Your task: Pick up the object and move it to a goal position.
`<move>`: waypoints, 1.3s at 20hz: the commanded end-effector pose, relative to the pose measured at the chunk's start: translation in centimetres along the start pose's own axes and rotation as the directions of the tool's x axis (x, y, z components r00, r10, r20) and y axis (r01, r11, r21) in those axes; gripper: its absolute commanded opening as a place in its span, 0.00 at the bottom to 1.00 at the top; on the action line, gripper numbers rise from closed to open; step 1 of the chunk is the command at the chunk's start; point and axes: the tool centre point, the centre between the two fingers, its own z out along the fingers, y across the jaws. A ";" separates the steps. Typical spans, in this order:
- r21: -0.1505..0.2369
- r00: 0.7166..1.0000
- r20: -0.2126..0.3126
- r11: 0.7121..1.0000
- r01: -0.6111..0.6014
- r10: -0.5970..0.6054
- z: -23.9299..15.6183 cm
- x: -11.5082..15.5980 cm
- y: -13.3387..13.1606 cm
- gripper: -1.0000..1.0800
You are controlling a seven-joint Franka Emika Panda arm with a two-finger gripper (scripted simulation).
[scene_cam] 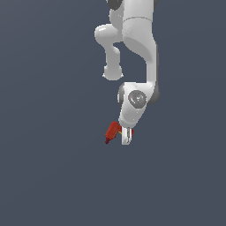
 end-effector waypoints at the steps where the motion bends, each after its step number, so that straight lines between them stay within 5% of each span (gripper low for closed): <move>1: -0.001 1.000 0.000 1.000 -0.001 0.001 0.9 0.0 0.1 1.00; 4: -0.001 1.000 0.000 1.000 -0.002 0.002 1.3 0.0 0.1 1.00; 5: -0.001 1.000 0.000 1.000 -0.002 0.002 1.3 0.0 0.1 0.00; 26: 0.001 1.000 0.000 1.000 -0.002 0.002 -1.6 -1.2 1.5 0.00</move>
